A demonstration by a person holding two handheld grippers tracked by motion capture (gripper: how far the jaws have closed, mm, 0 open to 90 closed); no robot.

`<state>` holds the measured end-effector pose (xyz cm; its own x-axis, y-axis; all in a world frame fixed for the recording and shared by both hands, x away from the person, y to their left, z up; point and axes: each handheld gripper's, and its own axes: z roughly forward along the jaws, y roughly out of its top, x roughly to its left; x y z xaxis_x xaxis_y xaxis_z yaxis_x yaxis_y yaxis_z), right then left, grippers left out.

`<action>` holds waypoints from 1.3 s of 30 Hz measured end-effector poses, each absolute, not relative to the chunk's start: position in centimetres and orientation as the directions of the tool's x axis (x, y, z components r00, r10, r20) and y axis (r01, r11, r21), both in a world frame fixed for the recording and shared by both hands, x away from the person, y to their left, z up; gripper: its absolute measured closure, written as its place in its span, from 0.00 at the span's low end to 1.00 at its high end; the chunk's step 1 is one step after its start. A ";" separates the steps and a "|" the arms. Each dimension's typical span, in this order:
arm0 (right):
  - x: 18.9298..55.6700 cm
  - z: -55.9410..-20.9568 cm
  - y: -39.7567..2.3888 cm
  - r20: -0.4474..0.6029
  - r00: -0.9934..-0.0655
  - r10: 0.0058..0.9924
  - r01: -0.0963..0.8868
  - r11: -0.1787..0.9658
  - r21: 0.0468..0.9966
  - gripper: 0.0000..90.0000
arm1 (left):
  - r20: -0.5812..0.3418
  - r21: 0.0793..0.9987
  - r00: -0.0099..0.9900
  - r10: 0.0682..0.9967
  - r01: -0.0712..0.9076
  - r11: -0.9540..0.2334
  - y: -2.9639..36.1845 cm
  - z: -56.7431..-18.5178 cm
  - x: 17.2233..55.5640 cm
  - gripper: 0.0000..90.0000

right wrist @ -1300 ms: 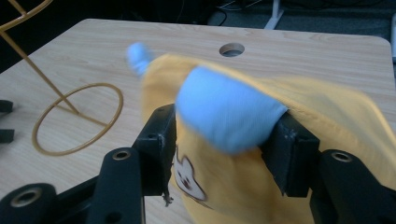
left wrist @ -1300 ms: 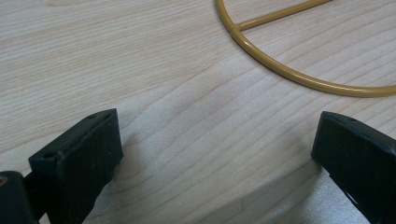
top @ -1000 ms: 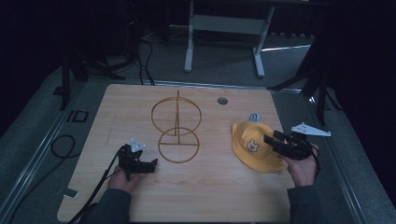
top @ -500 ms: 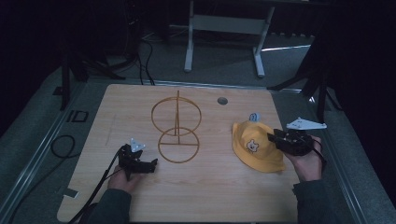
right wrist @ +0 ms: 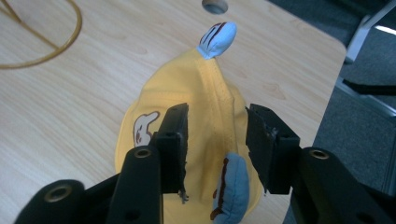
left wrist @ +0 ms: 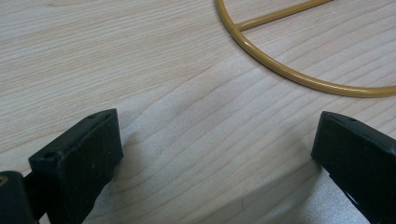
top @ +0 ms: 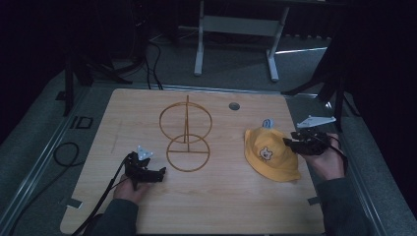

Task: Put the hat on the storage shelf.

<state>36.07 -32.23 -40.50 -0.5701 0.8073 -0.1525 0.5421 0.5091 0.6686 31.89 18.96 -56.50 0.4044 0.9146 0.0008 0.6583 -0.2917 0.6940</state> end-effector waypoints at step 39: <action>42.8 -40.9 -29.7 -0.075 -0.653 0.754 0.688 0.632 0.356 0.58 | 0.001 0.692 0.406 0.914 0.659 -0.294 19.0 -56.5 31.9 0.02</action>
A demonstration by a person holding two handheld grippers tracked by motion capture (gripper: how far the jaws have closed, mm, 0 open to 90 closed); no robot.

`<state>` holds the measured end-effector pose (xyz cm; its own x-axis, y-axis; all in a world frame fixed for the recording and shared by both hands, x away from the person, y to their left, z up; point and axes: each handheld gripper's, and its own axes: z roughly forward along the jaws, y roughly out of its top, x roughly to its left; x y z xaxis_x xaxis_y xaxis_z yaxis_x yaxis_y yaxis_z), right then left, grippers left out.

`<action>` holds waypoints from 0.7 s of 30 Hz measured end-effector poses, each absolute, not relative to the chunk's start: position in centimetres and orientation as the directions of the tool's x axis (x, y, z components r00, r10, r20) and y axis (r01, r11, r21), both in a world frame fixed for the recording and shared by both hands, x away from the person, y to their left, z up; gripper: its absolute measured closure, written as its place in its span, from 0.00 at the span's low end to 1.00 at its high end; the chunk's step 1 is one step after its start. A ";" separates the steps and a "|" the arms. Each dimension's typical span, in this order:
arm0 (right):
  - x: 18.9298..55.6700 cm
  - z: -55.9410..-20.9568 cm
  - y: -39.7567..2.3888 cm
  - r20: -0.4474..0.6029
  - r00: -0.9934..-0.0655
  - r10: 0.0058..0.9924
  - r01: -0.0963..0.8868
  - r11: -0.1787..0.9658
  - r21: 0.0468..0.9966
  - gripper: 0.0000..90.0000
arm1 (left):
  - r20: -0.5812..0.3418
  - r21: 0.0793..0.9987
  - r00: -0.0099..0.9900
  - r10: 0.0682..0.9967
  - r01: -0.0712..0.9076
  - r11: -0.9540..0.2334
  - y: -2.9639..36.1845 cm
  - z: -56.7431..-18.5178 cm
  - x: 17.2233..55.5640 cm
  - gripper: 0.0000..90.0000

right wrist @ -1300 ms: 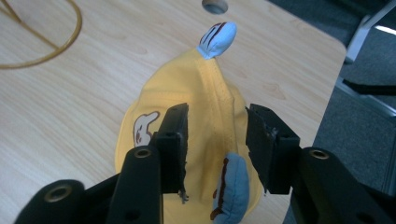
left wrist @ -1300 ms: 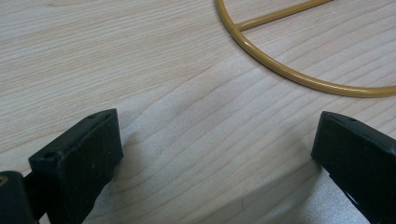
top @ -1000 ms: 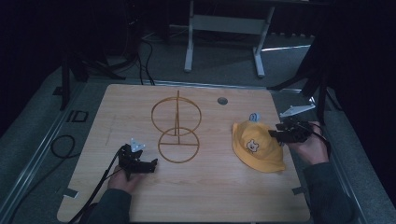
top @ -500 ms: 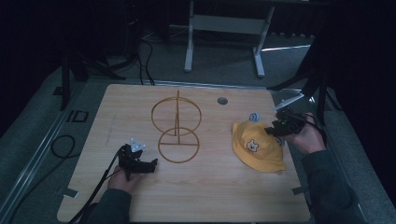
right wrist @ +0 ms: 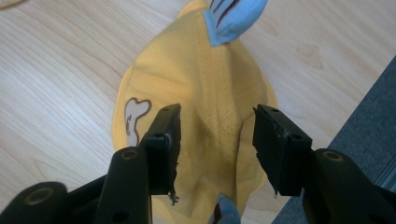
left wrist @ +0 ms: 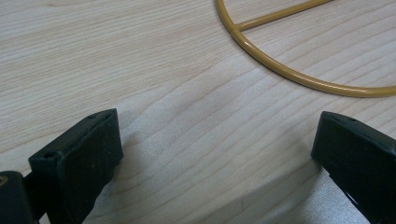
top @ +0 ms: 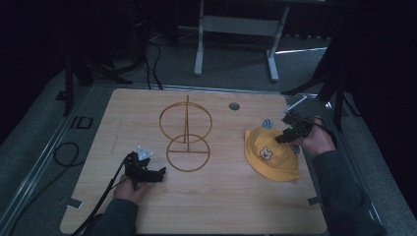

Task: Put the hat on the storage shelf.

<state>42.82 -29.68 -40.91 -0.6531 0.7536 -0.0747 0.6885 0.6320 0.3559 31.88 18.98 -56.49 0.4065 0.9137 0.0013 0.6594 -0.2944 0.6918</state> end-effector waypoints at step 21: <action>43.4 -41.1 -29.1 -0.026 -0.703 0.711 0.673 0.676 0.299 0.89 | 0.001 0.692 0.406 0.914 0.659 -0.294 19.0 -56.5 31.9 0.02</action>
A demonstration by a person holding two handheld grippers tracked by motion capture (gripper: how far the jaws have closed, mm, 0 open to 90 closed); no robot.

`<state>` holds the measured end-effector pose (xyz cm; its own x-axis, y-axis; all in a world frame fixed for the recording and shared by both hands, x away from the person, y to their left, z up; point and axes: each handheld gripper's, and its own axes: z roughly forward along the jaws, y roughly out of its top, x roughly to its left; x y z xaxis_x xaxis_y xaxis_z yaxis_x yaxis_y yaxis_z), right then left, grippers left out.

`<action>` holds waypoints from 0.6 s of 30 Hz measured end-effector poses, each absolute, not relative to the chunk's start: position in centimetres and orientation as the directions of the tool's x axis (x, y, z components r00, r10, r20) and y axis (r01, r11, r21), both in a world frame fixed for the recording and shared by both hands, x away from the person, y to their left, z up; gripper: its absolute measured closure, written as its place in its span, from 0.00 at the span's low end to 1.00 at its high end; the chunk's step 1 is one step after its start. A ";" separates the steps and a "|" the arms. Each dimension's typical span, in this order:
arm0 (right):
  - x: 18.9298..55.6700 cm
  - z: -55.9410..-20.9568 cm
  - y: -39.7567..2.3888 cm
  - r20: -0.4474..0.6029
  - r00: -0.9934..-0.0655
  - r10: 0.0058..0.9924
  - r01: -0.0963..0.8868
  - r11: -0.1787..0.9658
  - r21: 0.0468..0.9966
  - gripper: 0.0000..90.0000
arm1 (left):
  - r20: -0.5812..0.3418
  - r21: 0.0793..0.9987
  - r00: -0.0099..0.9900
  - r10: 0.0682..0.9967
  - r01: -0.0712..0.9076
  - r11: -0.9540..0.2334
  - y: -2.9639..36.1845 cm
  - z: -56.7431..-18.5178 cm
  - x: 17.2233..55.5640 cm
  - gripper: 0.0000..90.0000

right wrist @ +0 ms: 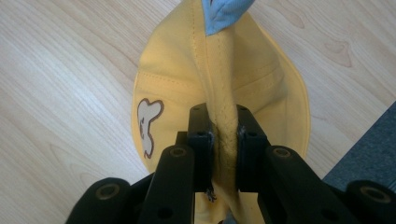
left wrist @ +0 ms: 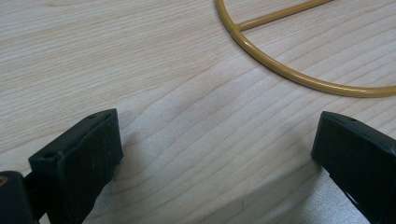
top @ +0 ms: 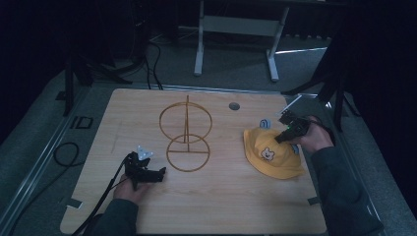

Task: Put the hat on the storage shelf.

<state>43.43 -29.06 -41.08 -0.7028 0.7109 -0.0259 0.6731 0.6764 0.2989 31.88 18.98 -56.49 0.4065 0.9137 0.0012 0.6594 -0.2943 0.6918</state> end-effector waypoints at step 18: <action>41.5 -38.7 -28.0 -0.079 -0.759 0.646 0.588 0.733 0.342 0.88 | 0.002 0.693 0.406 0.914 0.659 -0.294 19.0 -56.5 31.9 0.02</action>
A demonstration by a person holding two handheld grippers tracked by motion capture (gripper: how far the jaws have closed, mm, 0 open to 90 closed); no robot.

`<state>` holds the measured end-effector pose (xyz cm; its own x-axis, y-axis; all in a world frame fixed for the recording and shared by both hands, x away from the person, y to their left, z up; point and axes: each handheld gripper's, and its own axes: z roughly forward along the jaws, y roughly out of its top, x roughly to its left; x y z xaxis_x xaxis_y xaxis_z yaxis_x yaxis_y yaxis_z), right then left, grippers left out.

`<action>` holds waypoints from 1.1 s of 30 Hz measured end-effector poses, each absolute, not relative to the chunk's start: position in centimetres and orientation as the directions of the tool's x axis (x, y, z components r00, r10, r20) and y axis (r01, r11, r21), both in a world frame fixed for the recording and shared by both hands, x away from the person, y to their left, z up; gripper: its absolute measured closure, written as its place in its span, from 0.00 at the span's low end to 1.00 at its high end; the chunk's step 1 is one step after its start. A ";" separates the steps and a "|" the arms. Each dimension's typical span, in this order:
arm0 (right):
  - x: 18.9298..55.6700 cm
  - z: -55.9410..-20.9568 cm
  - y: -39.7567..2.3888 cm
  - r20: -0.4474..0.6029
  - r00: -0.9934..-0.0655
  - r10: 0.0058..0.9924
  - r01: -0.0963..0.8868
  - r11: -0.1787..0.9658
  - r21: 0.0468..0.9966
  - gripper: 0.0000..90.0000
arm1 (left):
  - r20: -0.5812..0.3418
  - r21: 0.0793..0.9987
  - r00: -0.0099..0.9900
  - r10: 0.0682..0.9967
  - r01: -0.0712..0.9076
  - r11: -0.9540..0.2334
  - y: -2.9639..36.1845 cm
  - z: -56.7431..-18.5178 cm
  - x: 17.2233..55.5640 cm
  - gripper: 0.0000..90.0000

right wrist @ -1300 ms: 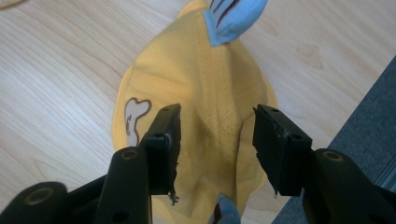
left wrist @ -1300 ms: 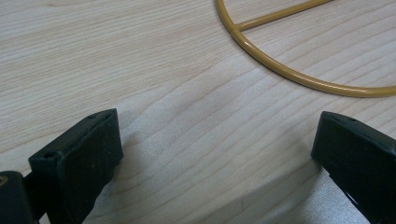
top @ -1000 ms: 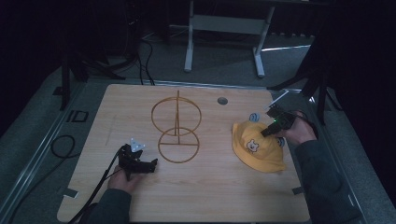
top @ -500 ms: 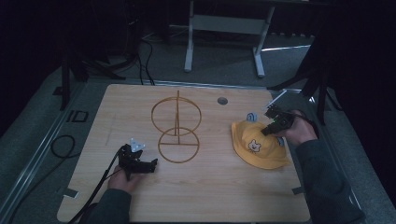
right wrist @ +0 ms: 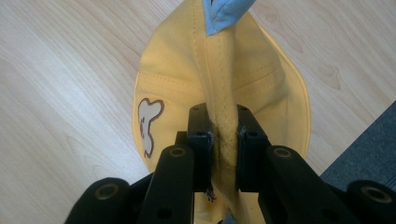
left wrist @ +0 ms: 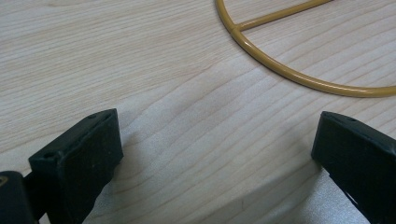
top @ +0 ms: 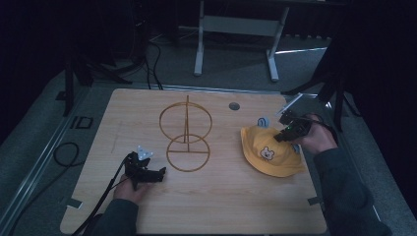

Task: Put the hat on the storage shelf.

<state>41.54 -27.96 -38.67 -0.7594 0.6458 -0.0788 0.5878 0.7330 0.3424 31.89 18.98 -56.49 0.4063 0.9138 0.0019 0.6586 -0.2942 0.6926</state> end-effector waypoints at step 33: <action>38.9 -33.6 -24.5 -0.125 -0.848 0.515 0.395 0.772 0.499 0.89 | 0.001 0.691 0.407 0.914 0.660 -0.295 19.0 -56.5 31.9 0.02</action>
